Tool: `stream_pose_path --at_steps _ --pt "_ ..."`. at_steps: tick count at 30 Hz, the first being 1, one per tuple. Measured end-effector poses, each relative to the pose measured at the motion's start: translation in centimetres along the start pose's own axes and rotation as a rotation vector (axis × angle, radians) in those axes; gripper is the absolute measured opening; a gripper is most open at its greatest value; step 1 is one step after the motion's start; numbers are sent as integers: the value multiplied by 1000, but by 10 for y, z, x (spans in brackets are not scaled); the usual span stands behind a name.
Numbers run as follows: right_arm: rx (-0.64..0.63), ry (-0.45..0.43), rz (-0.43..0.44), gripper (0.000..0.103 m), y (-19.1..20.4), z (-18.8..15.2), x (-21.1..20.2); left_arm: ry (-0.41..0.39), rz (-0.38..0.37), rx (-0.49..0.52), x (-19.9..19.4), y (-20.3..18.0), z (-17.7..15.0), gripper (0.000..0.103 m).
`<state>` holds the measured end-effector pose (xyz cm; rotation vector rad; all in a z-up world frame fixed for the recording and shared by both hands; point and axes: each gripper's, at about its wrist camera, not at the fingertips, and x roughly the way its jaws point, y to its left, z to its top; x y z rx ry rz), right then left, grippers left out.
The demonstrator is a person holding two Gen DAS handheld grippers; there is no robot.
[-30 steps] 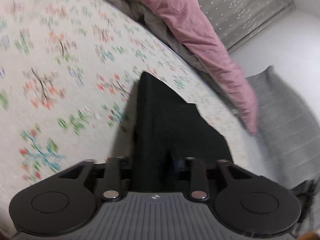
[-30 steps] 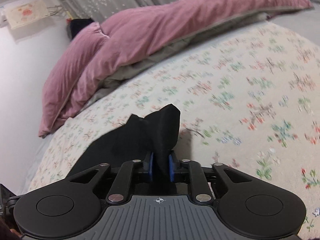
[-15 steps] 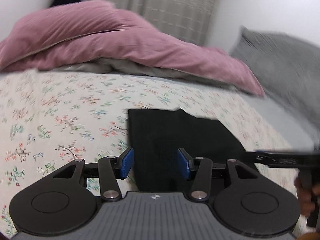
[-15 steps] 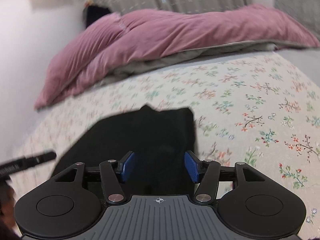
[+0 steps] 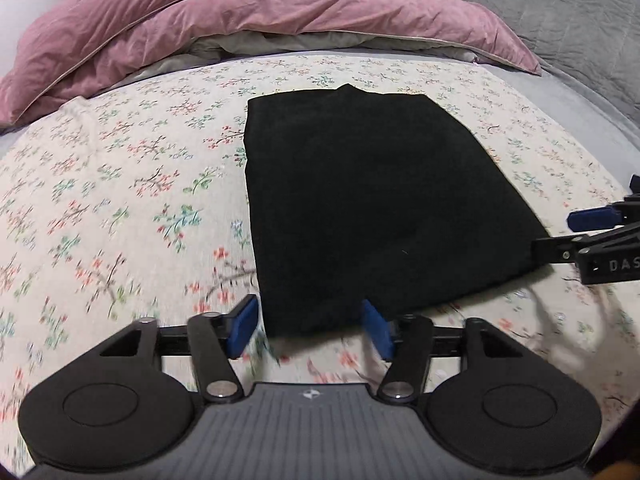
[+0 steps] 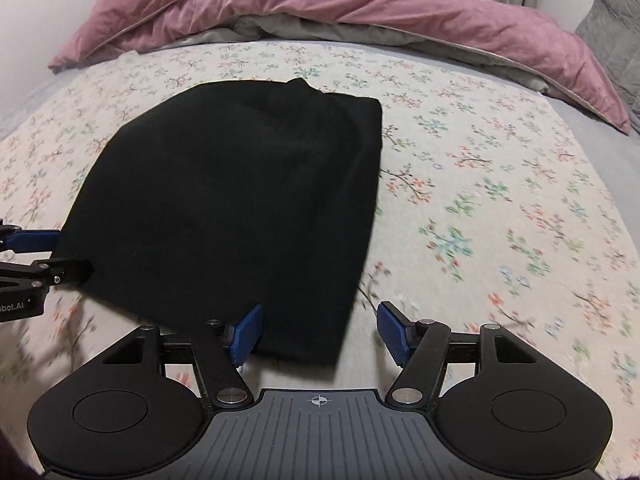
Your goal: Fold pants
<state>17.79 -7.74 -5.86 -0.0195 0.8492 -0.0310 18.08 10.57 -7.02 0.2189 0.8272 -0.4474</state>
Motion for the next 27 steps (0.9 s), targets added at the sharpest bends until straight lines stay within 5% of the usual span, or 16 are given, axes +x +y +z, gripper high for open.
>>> stream_pose_path --at_steps 7,14,27 --pt "88 -108 -23 88 -5 -23 -41 14 79 -73 -23 -24 -6 103" --pt "163 -53 -63 94 3 -55 -35 -1 131 -117 -28 -39 -8 103" --pt "190 -109 -118 100 0 -60 -37 43 208 -124 -19 -47 -17 103"
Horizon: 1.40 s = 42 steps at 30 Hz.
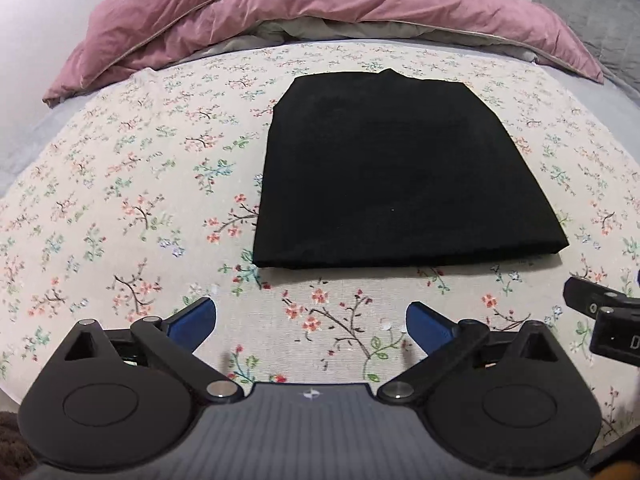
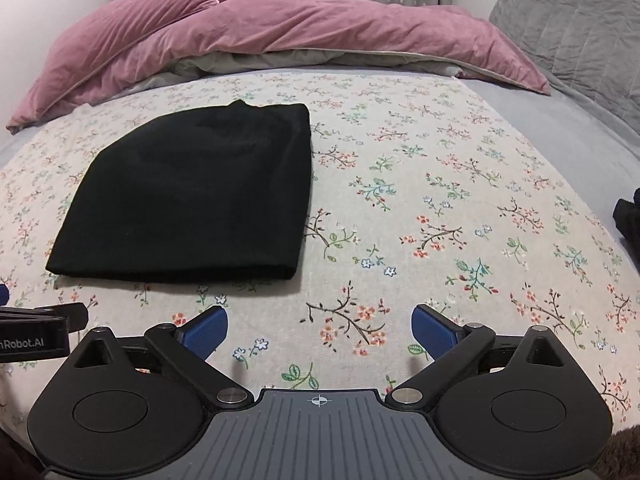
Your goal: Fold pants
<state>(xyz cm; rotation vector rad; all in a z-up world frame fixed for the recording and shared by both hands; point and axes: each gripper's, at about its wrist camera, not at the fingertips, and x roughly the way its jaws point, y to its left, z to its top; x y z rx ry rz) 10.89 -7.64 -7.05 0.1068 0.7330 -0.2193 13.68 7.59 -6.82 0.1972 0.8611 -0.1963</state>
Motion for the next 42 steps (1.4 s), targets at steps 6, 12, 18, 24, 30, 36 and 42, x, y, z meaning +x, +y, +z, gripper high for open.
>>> stream_pose_path --at_steps 6,12,18,24,30,36,42 --pt "-2 -20 4 100 3 1 1 13 -15 -11 5 0 -4 103" --pt "1 -1 7 100 5 1 6 20 -28 -14 5 -1 -6 103" --pt "-3 2 3 100 6 -1 8 24 -31 -15 5 0 -7 103" --pt "-5 12 8 100 7 -1 10 29 -37 -19 4 0 -7 103" --pt "-12 15 8 100 8 -2 11 36 -40 -23 5 1 -7 103" --pt "-14 16 7 100 8 -2 11 36 -42 -23 5 2 -6 103" --pt "-14 18 7 100 9 -2 12 38 -42 -24 6 1 -7 103"
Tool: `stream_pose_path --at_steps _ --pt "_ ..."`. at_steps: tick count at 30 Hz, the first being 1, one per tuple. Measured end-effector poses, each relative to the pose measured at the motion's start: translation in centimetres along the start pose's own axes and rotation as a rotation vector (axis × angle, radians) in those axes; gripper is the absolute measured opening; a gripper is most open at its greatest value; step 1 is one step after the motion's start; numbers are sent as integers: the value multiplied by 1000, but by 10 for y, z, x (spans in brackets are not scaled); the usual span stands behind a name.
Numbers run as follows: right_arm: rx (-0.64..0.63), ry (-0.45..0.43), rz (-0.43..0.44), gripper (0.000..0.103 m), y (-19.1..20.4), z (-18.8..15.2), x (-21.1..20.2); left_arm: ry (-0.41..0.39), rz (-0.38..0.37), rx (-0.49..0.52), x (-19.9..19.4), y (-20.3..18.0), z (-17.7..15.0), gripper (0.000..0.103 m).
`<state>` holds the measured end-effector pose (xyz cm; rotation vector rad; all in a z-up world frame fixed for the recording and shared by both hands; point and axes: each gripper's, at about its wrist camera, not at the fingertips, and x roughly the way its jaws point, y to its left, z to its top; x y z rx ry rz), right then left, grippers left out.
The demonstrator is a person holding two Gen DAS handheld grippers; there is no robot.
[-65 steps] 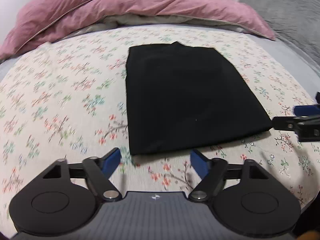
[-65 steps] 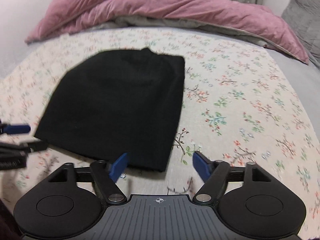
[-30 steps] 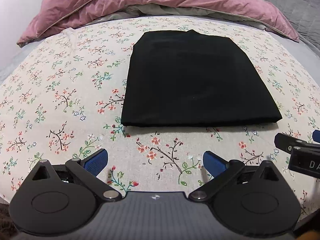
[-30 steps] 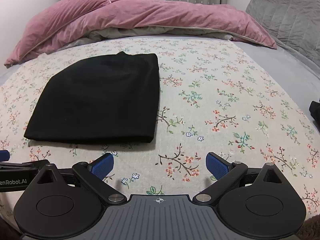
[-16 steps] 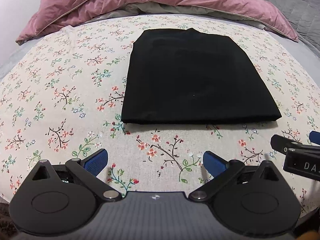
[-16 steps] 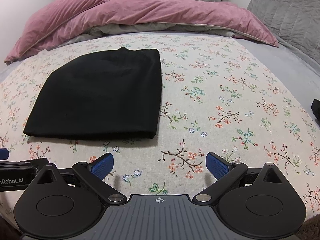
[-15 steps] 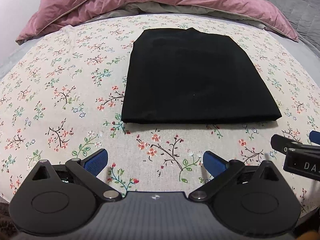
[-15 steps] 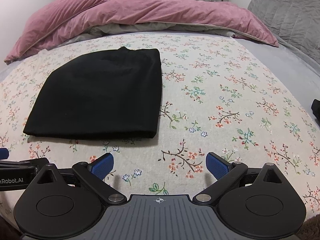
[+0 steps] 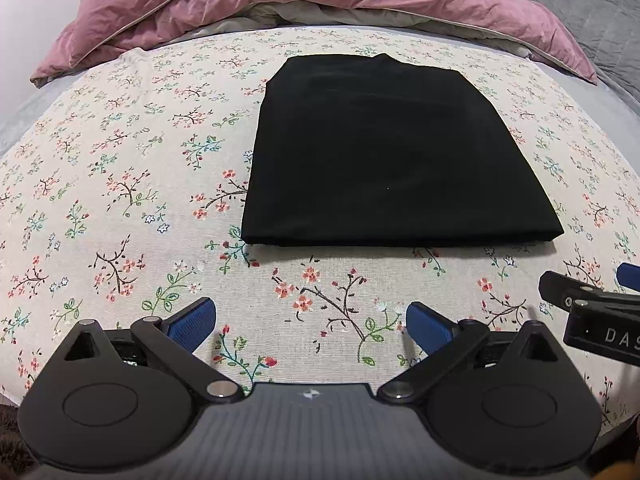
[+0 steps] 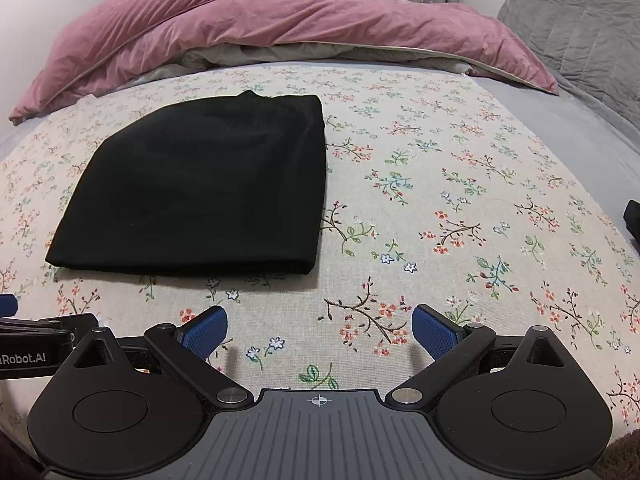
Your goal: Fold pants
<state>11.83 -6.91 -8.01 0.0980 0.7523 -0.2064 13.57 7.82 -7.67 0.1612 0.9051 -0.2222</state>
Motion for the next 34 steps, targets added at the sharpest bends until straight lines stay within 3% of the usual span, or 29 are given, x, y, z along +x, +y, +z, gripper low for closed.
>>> stream_pose_path --at_steps 34 --pt "0 3 2 100 -4 -1 0 0 -18 -6 -2 3 1 103"
